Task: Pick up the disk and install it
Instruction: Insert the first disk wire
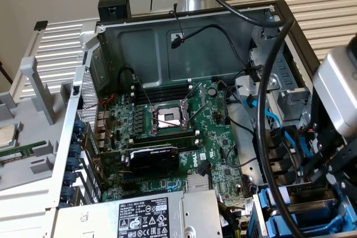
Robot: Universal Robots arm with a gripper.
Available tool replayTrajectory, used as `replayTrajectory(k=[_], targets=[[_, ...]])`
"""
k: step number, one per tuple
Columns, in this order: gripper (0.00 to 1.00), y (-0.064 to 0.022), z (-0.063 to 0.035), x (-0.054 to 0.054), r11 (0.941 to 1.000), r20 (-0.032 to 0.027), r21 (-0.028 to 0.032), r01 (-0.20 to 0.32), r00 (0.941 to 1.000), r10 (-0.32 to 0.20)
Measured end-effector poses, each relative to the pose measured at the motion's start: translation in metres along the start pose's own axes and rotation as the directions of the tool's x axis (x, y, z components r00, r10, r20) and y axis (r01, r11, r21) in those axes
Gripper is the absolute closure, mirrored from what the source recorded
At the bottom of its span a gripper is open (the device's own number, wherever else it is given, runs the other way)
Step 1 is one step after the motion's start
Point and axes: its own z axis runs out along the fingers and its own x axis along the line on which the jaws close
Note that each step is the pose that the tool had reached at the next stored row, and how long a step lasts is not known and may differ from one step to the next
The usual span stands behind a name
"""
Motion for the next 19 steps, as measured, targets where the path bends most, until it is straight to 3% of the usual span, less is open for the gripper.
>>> replayTrajectory(k=[9, 15, 19], targets=[[0.82, 0.0011, -0.0012, -0.007, 1.0000, -0.0406, -0.0045, -0.004, 0.9992, 0.003], [0.82, 0.0021, -0.0005, -0.010, 1.0000, -0.0588, -0.0077, -0.006, 0.9983, 0.005], [0.82, 0.0026, -0.0001, -0.011, 0.9999, -0.0679, -0.0092, -0.007, 0.9977, 0.006]])
